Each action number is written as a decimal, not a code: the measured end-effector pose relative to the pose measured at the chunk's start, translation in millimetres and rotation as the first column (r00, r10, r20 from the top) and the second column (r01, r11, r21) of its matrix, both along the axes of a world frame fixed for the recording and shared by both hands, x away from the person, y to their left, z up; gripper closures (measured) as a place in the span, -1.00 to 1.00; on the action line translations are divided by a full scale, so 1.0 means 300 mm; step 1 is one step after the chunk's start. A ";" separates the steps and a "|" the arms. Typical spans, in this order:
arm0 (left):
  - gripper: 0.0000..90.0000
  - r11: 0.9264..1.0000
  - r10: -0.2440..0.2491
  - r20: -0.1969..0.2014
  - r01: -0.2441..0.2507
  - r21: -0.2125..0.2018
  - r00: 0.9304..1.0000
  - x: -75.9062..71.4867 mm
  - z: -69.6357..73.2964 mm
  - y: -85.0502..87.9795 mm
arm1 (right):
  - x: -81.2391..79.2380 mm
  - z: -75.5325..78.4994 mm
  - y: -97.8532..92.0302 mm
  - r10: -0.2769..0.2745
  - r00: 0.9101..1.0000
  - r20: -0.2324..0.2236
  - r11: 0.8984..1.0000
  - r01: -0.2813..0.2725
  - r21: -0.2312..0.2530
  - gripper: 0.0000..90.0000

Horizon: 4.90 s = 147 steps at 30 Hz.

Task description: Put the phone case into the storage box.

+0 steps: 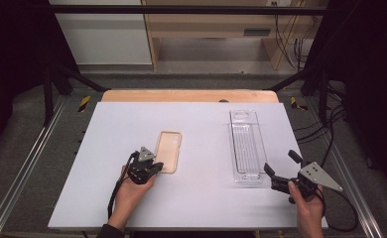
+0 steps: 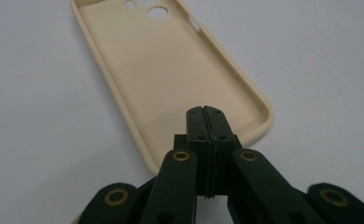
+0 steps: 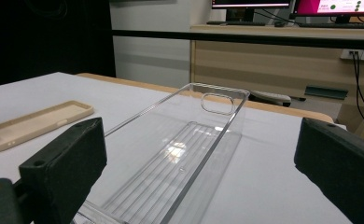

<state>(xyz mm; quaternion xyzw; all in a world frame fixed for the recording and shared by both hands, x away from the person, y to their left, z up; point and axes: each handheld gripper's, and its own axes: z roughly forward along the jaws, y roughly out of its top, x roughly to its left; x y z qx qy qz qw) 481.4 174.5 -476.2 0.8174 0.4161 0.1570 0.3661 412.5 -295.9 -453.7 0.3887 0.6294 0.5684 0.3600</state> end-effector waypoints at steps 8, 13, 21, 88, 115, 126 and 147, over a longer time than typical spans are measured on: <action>1.00 1.000 0.010 -0.062 -0.009 0.009 0.998 -0.011 0.006 0.065 | 0.001 -0.001 -0.004 0.000 1.000 -0.001 1.000 0.000 0.007 -0.94; 1.00 1.000 -0.018 -0.099 0.020 0.016 0.995 -0.083 0.015 0.145 | -0.002 0.001 -0.001 0.005 1.000 0.001 1.000 -0.005 0.007 -0.94; 1.00 0.999 -0.040 -0.120 0.043 0.021 0.992 -0.178 0.021 0.247 | -0.001 -0.002 0.014 0.018 1.000 -0.005 0.999 -0.018 -0.029 -0.94; -0.62 0.977 0.214 0.123 -0.215 -0.004 0.969 -0.246 0.041 0.319 | 0.005 0.000 0.012 -0.011 1.000 -0.002 0.999 0.010 -0.030 -0.94; 0.93 0.985 0.167 -0.066 -0.170 -0.042 0.984 -0.208 -0.007 0.331 | -0.001 0.004 0.023 -0.004 1.000 -0.003 0.999 0.004 -0.039 -0.94; 0.94 0.989 0.148 0.092 -0.145 -0.038 0.985 -0.235 0.046 0.315 | -0.014 0.021 0.023 -0.013 1.000 0.023 0.999 0.013 -0.029 -0.94; 0.94 0.990 0.093 0.413 -0.040 -0.136 0.906 -0.264 0.150 0.139 | -0.029 0.145 0.321 0.171 0.985 -0.002 0.981 -0.170 -0.092 -0.93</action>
